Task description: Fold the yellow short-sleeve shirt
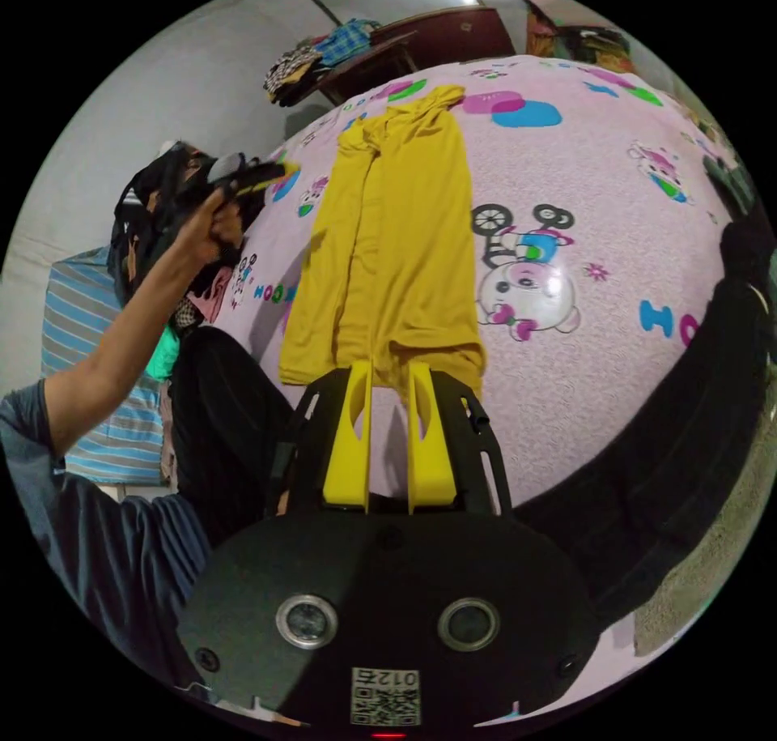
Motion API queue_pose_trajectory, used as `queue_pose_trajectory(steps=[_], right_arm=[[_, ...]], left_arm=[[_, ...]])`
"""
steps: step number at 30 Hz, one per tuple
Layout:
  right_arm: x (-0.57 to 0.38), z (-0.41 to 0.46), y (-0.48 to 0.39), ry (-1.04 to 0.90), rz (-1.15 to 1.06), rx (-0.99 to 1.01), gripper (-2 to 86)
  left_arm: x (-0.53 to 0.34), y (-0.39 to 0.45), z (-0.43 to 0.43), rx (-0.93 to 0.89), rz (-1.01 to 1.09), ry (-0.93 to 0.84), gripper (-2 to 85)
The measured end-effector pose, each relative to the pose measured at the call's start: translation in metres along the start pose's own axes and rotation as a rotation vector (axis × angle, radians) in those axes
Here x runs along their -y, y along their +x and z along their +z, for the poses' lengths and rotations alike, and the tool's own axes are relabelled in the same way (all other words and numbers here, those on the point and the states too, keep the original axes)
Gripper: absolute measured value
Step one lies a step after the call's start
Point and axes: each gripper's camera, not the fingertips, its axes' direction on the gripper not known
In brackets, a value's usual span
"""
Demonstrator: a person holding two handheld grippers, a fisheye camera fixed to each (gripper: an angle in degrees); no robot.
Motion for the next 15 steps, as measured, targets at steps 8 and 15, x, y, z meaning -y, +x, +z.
queue_pose_trajectory(steps=[8, 15], right_arm=[[0.012, 0.009, 0.026, -0.038, -0.044, -0.091, 6.8], [0.013, 0.037, 0.016, -0.123, -0.069, -0.114, 3.3]], left_arm=[[-0.091, 0.083, -0.058, -0.049, 0.036, 0.032, 1.0], [-0.138, 0.106, -0.074, 0.111, 0.085, -0.01, 0.8]])
